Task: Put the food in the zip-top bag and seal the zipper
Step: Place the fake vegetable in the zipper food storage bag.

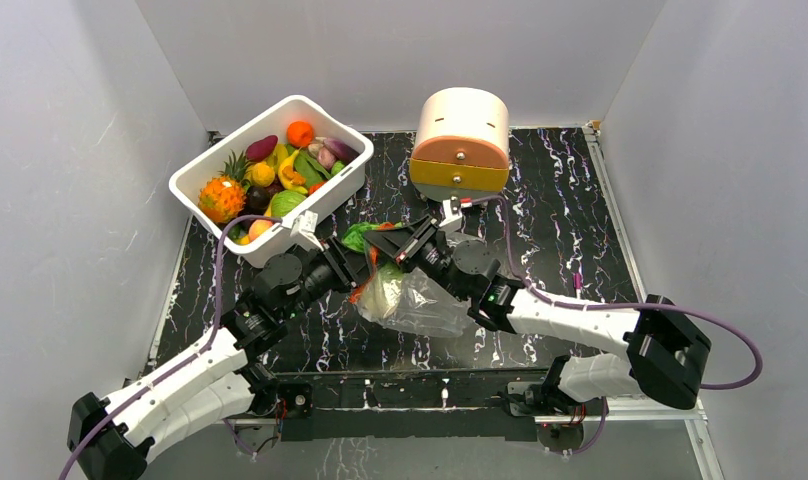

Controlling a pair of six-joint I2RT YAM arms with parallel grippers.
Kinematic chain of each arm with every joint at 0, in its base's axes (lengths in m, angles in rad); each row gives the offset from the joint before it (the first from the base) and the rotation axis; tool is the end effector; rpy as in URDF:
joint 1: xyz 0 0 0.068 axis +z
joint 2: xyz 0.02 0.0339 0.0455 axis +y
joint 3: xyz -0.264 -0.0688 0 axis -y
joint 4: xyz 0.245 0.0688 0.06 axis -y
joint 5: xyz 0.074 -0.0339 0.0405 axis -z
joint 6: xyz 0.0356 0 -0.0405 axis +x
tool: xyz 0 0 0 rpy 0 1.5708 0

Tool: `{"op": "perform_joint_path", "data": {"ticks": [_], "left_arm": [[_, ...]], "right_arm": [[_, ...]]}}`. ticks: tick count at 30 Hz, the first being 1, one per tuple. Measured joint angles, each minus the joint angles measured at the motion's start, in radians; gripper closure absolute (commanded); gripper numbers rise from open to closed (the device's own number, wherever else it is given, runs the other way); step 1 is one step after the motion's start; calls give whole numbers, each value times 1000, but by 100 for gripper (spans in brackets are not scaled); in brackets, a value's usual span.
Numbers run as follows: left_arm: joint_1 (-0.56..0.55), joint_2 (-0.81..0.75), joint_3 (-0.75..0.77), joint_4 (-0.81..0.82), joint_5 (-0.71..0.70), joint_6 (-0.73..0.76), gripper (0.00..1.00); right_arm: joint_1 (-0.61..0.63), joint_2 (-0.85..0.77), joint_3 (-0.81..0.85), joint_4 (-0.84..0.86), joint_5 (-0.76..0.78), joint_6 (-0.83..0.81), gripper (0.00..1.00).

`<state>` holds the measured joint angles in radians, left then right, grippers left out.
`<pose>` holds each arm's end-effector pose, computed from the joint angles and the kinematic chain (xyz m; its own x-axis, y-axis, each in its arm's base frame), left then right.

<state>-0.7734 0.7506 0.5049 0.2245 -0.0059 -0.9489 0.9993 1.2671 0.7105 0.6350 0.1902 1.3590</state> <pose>0.1352 -0.1317 0.2899 -0.5732 -0.5763 -0.5825 0.3922 0.4313 -0.8125 0.1622 0.2398 0.2955 -0.6989 0.6881 -0.1951 -0.1936 0.0806 0.9778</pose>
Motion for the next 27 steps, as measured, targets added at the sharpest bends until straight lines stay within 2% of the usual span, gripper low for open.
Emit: {"op": "perform_joint_path", "data": {"ticks": [10, 16, 24, 27], "left_arm": [[6, 15, 79, -124, 110, 82, 89], [6, 1, 111, -254, 134, 132, 73], [6, 7, 97, -316, 157, 103, 39], [6, 1, 97, -336, 164, 93, 32]], "right_arm": [[-16, 4, 0, 24, -161, -63, 100], [-51, 4, -8, -11, -250, -85, 100], [-95, 64, -67, 65, -371, -51, 100], [-121, 73, -92, 94, -409, -29, 100]]}}
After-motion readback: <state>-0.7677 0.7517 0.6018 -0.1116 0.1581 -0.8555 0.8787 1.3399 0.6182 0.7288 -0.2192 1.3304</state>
